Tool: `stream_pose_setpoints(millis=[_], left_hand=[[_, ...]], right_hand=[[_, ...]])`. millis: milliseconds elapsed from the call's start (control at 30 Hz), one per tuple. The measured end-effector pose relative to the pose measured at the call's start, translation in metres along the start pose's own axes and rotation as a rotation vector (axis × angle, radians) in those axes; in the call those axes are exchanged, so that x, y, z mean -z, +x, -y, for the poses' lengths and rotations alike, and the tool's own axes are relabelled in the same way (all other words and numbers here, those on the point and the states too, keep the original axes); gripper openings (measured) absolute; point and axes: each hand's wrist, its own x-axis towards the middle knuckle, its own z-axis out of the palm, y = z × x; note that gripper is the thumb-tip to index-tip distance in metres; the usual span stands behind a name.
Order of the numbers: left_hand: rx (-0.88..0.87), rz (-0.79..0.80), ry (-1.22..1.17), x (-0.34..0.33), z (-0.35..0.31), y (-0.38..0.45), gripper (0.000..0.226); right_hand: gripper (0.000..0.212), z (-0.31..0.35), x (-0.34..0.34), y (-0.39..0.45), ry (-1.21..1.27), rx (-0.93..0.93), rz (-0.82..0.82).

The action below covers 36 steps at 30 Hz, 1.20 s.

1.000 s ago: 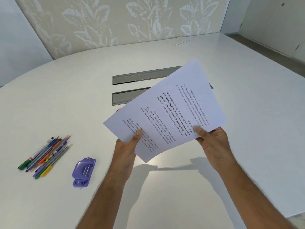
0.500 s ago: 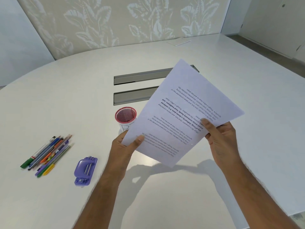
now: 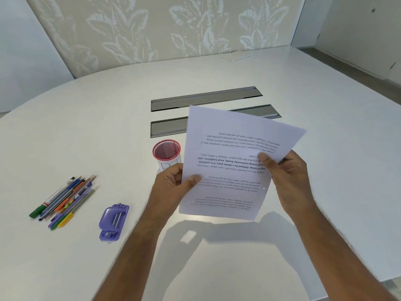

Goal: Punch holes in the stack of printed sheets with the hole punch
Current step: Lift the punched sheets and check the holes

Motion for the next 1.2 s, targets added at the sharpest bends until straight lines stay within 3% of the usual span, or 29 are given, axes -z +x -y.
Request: stream_pose_setpoints(millis=[433, 633, 900, 1200], left_hand=[[-0.149, -0.023, -0.054, -0.005, -0.044, 0.015, 0.029], [-0.039, -0.05, -0.018, -0.009, -0.013, 0.005, 0.024], [-0.032, -0.058, -0.047, -0.01, -0.008, 0.003, 0.024], [0.005, -0.08, 0.013, -0.01, 0.006, -0.007, 0.025]], right_hand=[[0.021, 0.034, -0.02, 0.011, -0.097, 0.159, 0.108], [0.028, -0.002, -0.014, -0.002, -0.127, 0.001, 0.167], [0.023, -0.007, -0.011, -0.006, -0.157, 0.004, 0.103], [0.027, -0.024, 0.002, -0.017, -0.197, -0.056, 0.166]])
